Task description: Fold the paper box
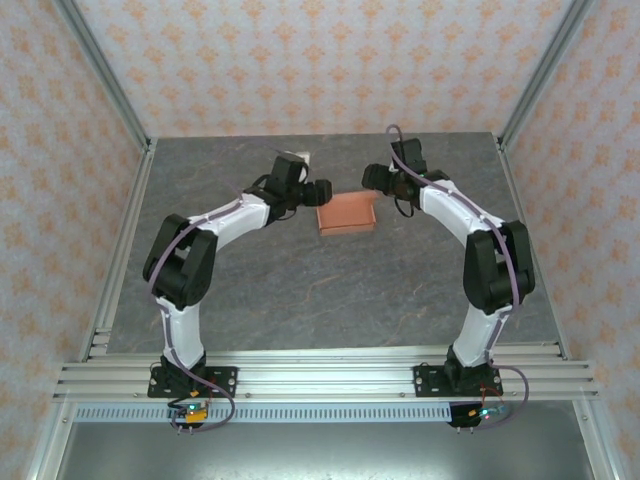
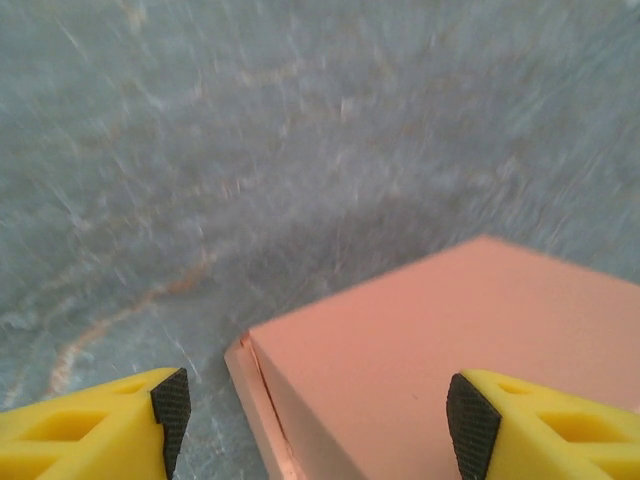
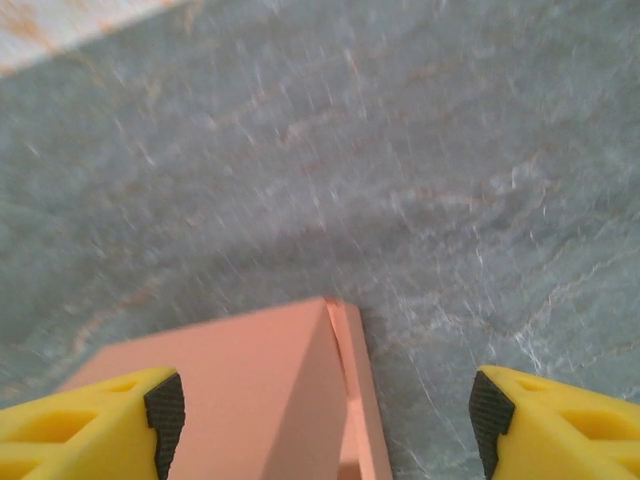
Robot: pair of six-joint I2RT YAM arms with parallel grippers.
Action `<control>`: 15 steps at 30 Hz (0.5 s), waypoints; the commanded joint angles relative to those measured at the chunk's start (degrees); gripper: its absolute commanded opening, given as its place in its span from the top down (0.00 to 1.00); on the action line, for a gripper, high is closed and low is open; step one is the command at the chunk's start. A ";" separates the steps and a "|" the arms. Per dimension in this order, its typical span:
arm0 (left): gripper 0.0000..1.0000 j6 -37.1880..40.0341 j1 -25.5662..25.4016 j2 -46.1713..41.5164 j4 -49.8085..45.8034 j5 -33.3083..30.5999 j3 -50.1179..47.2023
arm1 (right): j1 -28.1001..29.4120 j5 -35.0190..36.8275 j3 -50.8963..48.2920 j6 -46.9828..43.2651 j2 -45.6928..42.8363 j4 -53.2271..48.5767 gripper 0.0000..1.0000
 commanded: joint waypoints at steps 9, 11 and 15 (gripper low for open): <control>0.30 5.04 -1.44 0.27 -2.52 0.52 -6.26 | 0.21 1.19 -9.89 -1.49 -2.43 -1.05 0.25; 0.30 5.69 -1.42 0.15 -2.45 0.11 -6.89 | 0.21 1.03 -10.42 -0.88 -3.02 -1.02 0.25; 0.30 6.43 -1.37 0.67 -4.30 -0.51 -6.64 | 0.21 0.66 -9.03 1.04 -5.55 -2.45 0.25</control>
